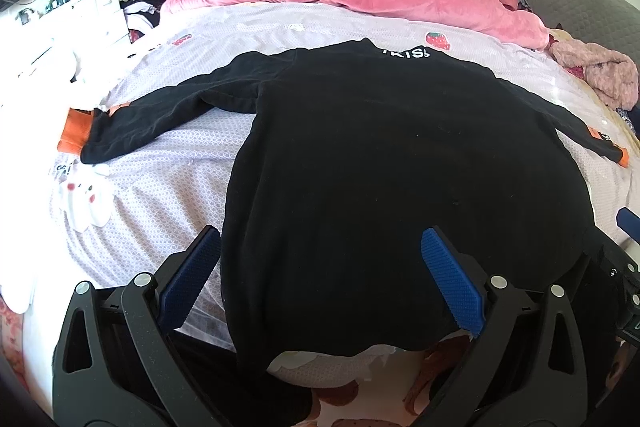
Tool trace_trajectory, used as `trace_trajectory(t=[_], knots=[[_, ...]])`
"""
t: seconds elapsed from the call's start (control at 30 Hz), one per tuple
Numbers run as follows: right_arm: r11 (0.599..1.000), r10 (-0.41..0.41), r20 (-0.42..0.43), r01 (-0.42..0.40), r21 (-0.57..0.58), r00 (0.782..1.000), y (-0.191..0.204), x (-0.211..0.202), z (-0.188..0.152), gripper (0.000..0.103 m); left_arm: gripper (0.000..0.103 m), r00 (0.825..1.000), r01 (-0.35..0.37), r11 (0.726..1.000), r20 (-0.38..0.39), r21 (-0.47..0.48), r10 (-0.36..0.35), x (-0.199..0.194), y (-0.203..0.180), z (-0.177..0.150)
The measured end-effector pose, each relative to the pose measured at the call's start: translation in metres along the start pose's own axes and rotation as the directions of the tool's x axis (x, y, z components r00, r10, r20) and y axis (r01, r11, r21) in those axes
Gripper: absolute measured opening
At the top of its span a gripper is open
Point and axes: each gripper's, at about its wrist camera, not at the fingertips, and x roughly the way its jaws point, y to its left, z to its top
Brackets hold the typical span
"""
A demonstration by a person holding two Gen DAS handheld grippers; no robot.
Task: Fold small clothes
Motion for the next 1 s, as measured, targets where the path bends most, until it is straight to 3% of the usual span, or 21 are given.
trace_trajectory(t=[1.0], knots=[[1.0,-0.009,0.008,0.009,0.006,1.0,-0.0016,-0.0005,-0.0005,0.099,0.094,1.0,0.006,1.0,-0.001,0.002,-0.006,0.003,-0.0026,0.0038]])
